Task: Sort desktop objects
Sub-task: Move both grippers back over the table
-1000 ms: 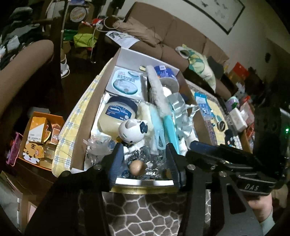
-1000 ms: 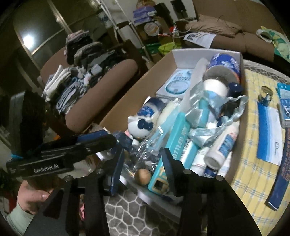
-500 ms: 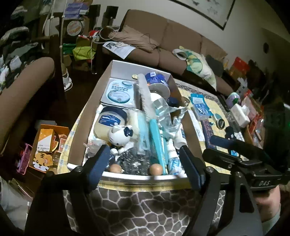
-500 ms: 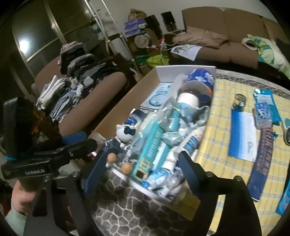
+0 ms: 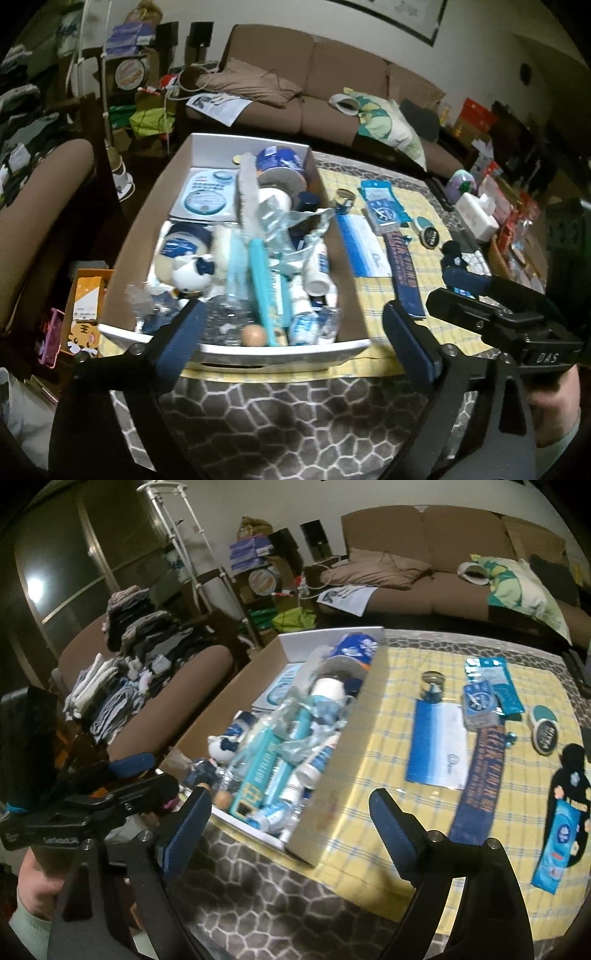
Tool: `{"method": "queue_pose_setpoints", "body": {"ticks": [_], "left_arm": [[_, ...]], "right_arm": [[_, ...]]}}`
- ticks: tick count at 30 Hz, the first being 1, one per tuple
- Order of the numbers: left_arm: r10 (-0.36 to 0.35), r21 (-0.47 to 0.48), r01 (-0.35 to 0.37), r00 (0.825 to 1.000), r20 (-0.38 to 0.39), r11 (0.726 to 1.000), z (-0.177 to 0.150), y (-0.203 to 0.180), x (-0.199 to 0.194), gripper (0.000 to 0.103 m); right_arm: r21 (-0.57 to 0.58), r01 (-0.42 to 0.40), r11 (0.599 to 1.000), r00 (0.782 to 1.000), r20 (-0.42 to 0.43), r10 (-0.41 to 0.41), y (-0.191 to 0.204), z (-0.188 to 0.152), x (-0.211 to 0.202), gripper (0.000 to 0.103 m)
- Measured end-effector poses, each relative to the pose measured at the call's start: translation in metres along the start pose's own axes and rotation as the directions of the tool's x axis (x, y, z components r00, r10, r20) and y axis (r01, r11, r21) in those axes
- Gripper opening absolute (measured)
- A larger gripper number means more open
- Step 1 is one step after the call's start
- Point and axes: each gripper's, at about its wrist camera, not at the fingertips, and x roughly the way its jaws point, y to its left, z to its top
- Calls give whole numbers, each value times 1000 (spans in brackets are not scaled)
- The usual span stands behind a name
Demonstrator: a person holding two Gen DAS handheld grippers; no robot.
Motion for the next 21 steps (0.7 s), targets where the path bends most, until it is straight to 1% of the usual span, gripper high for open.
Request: {"method": "queue_pose_setpoints", "body": {"ticks": [1,3,5,9,11,13,17,20,21], "left_arm": [[-4,6,4,1000,0,1000,0,-6,1,103],[-12,17,12,1000,-4,1000,-1,-17,5,103],[-23,23,24,1000,-13,999,-1,-29,11,103],[-44,47,46,999,-31,998,-4,-56,24,103],[-52,67,55,998,-41,996,-6,-72,32,103],[-61,82,65,997,-48,994,-8,-86,37,103],[-74,118,80,996,-58,990,-17,-120,54,103],[-63,146,72,996,-64,987,-30,-143,71,103],[-63,153,73,996,-66,986,-35,-149,76,103]], "right_arm": [[2,9,1000,1000,2,-9,-5,-2,-3,91],[7,34,999,999,6,-34,-15,-6,-9,94],[23,54,998,998,12,-54,-27,-12,-15,100],[60,106,993,994,7,-107,-56,-23,-26,103],[67,160,985,987,-7,-160,-72,-28,-31,103],[80,196,977,981,-14,-196,-87,-34,-34,103],[147,256,955,966,-12,-257,-127,-49,-43,103],[172,314,934,949,-21,-315,-149,-61,-45,103],[178,346,921,938,-28,-347,-157,-68,-44,103]]}}
